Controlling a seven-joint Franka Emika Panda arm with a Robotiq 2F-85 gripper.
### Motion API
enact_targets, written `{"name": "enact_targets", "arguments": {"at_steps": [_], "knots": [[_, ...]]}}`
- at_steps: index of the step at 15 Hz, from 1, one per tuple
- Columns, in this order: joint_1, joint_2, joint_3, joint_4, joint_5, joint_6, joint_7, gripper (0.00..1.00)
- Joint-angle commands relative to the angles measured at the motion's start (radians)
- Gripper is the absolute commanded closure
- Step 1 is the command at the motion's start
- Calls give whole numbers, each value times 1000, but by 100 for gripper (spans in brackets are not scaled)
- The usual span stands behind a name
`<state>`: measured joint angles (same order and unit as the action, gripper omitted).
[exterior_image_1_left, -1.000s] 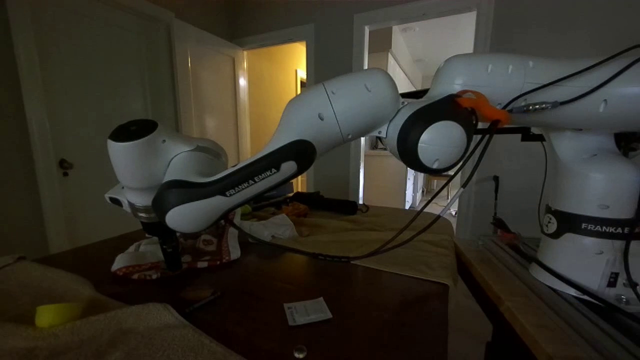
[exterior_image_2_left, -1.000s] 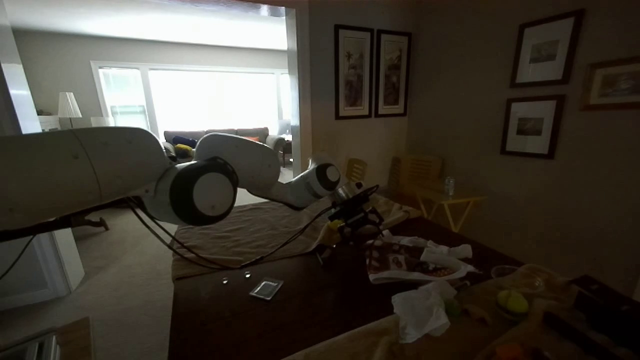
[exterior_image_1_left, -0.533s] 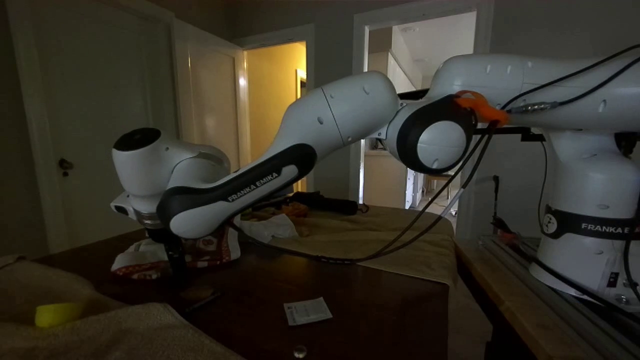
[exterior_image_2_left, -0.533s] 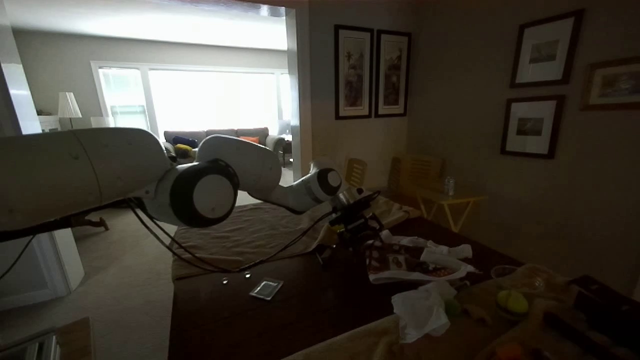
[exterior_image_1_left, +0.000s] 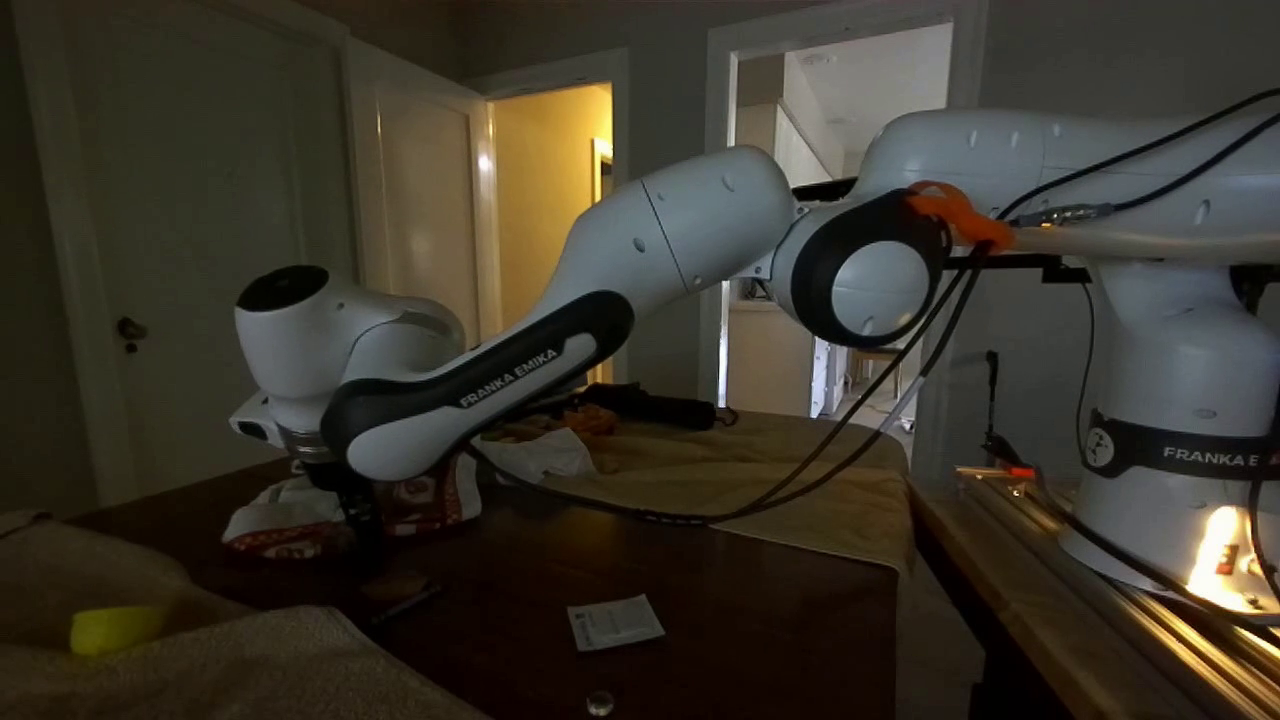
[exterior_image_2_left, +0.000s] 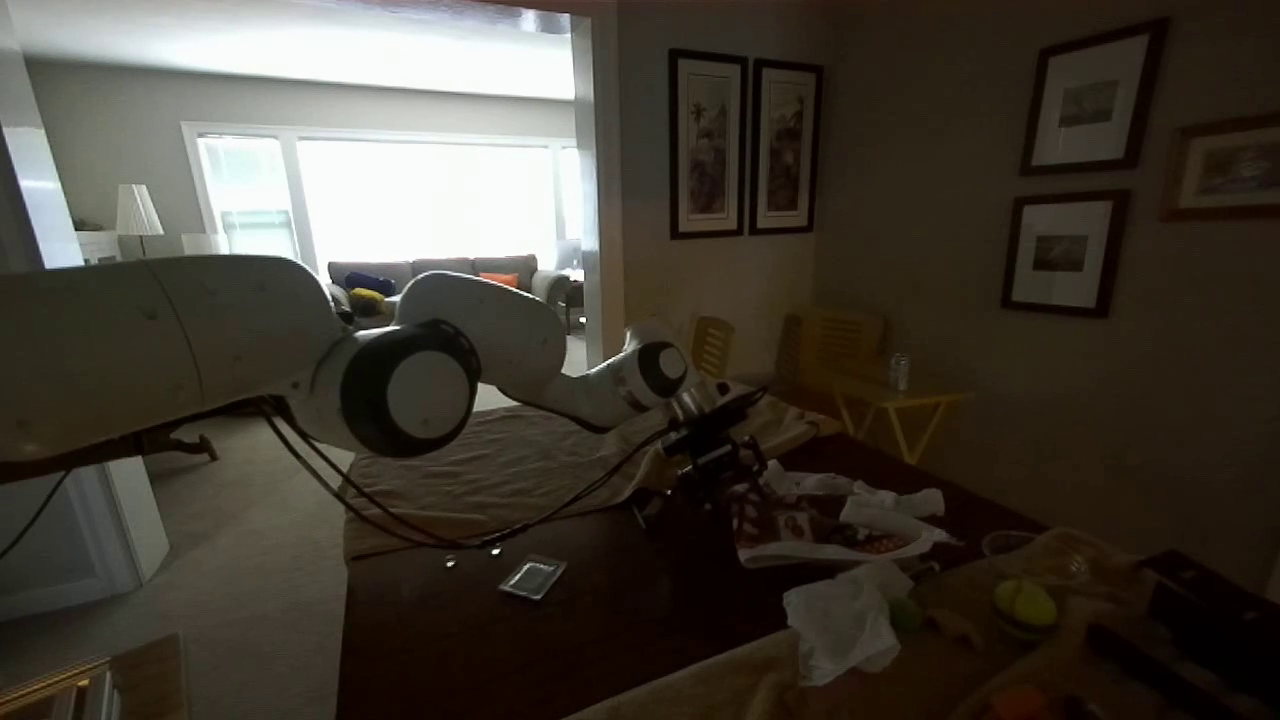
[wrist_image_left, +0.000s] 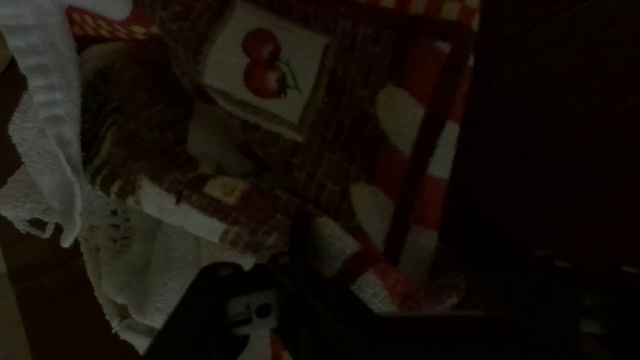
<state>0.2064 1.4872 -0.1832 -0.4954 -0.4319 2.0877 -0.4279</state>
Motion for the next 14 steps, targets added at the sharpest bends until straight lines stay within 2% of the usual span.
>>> {"name": "enact_targets", "arguments": {"at_steps": [1, 7, 10, 14], "knots": [[-11, 0, 1, -4, -1, 15, -37, 52], [-7, -1, -6, 10, -5, 8, -36, 95], [7, -2, -10, 25, -1, -20, -11, 100], [45, -3, -10, 67, 0, -35, -2, 98]]}}
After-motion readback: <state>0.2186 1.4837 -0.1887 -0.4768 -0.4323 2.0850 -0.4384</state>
